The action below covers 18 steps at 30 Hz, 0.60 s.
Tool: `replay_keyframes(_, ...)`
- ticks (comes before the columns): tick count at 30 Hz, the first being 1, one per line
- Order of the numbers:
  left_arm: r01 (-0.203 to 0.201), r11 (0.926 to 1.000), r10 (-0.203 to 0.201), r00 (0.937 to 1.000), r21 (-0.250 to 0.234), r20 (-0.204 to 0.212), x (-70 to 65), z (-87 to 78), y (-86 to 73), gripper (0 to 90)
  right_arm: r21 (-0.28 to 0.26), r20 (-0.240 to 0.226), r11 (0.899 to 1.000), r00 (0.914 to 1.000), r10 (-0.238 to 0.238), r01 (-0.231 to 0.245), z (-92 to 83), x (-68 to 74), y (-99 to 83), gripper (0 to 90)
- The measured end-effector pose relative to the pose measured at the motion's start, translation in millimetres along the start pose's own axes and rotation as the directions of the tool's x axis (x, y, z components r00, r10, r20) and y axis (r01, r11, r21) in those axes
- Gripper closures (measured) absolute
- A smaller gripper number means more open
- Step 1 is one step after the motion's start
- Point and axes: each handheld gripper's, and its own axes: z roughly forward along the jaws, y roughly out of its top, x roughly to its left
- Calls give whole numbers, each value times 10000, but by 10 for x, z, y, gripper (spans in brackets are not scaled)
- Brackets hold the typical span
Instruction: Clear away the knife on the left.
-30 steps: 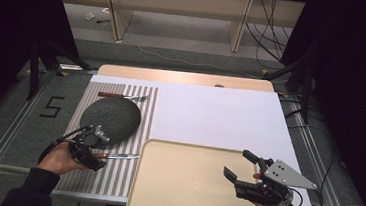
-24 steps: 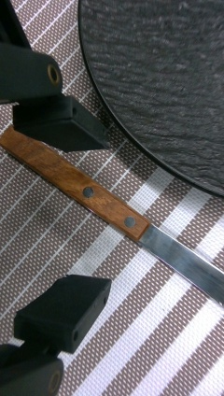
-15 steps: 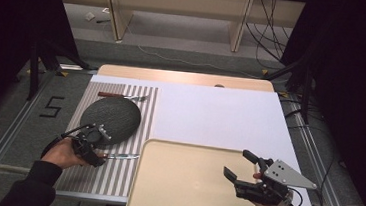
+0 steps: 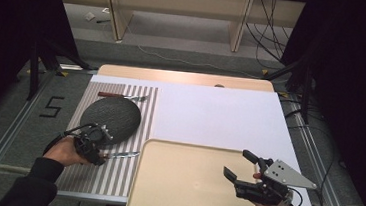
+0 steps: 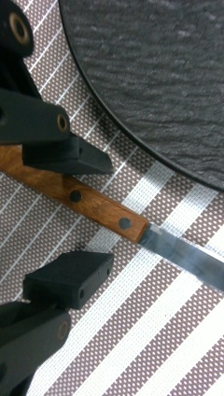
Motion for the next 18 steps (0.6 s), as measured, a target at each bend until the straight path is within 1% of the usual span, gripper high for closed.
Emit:
replay_keyframes(1,-34,10000,34,10000,31,32,1,-1,4,537,4,0,10000,10000,-4,4,1,0,0,201)
replay_keyframes(5,-133,9997,131,9999,199,97,7,-1,32,556,5,4,10000,10000,-2,2,0,0,1,201)
replay_keyframes(6,-158,9996,157,9999,223,48,11,-2,39,570,0,2,10000,10000,-6,6,0,0,0,201)
replay_keyframes(8,-164,9996,163,9998,245,65,12,-4,50,633,-10,10,10000,10000,-17,17,-1,1,0,201)
replay_keyframes(12,-339,9991,337,9994,246,111,-13,-7,52,689,-5,0,10000,10000,-12,12,-3,-1,1,201)
replay_keyframes(14,-426,9988,421,9989,241,195,-31,-8,50,737,-8,3,10000,10000,-17,17,-2,0,1,201)
replay_keyframes(15,-450,9987,447,9989,249,149,-40,-7,50,754,-9,0,10000,10000,-8,8,-3,2,2,201)
replay_keyframes(18,-411,9988,406,9991,272,155,-40,-9,53,762,7,-3,10000,10000,-7,7,-4,0,2,201)
